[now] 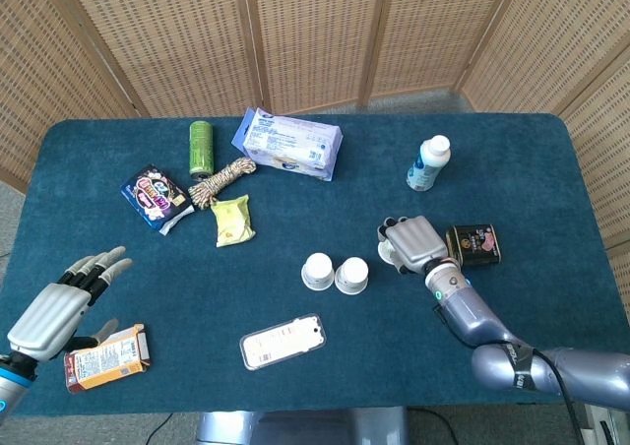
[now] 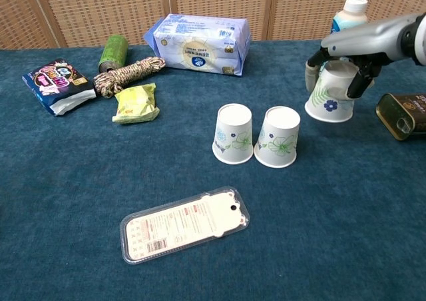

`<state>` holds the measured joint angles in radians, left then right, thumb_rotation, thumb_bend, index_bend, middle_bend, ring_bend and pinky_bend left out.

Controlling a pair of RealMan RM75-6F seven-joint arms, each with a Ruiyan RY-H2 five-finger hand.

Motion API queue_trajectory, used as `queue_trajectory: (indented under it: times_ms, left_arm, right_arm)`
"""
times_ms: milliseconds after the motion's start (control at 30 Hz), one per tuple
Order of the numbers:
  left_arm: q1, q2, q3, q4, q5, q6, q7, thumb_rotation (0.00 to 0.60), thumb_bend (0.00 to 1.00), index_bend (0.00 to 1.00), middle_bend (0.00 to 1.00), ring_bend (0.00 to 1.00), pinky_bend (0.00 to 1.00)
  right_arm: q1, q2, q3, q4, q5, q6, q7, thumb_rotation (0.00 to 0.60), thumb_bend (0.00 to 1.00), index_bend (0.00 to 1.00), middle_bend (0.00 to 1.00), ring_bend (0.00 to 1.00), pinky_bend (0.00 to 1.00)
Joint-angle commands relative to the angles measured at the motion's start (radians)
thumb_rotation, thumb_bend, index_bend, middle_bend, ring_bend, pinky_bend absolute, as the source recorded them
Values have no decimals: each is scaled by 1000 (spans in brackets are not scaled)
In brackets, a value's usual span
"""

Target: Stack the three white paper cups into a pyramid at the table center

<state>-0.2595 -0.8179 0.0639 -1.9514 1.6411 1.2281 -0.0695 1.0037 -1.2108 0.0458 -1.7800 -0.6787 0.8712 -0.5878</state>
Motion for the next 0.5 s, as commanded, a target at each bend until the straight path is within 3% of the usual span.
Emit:
queue_trajectory:
  times_ms: [33,500]
  left_arm:
    - [-1,-1,1,1,0,-2,0,600,427,32,0,0,89]
    - [-12,-12,-1,9,2,-14,-1,600,427,32,0,0,88]
  right_arm:
    - [10,29,9,-46,3,19,-16,600,577,329,265,308,608]
    - [72,118,42,-268,50,87,-106,600,574,321,263,308,608]
